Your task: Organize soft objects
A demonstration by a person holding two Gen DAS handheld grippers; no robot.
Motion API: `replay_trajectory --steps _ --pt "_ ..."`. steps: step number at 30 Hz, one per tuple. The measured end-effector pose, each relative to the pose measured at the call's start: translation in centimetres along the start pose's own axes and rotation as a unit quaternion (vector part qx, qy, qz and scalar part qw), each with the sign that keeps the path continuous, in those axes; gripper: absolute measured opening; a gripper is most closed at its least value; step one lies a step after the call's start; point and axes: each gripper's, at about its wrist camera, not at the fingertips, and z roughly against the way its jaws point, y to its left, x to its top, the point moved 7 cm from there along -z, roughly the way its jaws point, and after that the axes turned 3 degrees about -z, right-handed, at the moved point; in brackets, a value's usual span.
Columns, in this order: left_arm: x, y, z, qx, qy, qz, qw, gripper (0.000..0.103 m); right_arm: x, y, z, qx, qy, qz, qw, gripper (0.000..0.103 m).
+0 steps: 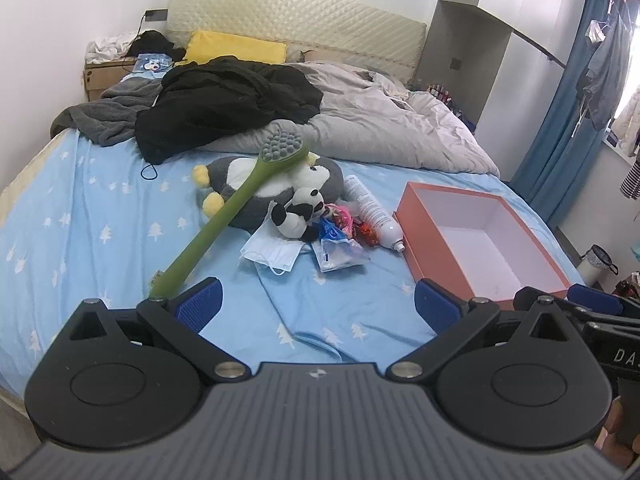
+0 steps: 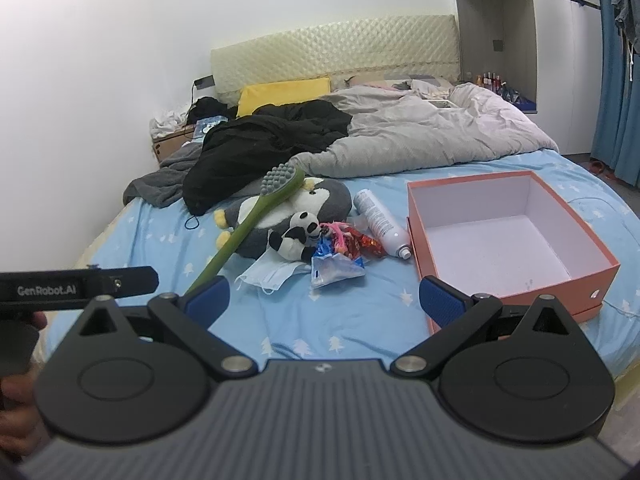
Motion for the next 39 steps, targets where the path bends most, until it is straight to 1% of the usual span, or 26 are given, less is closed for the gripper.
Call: replay_trajectory --steps 7,12,20,28,39 --pt "0.2 -0.3 0.3 -0.004 -0.004 -0.007 1.0000 0.103 -0.2 0.3 0.0 0.004 0.002 0.001 1.000 0.103" --pt "0.0 0.0 -0.1 -0.003 0.004 -0.002 1.0000 0.103 -0.3 0.2 -0.3 0.004 0.006 0.000 1.000 0.103" --pt "-0.2 0.1 -0.2 -0.005 0.001 -0.006 1.0000 0.103 -0.6 0.1 -0.4 0.000 0.009 -0.004 1.000 0.103" --pt "-0.6 0.4 -0.6 -0.005 0.008 -0.002 1.0000 0.103 -0.8 0.1 -0.9 0.004 0.014 -0.003 1.000 0.103" --pt "-1.6 1.0 -2.5 -0.004 0.034 0.006 0.9994 0.103 -1.6 0.0 -2.7 0.004 0.037 -0.011 0.999 0.103"
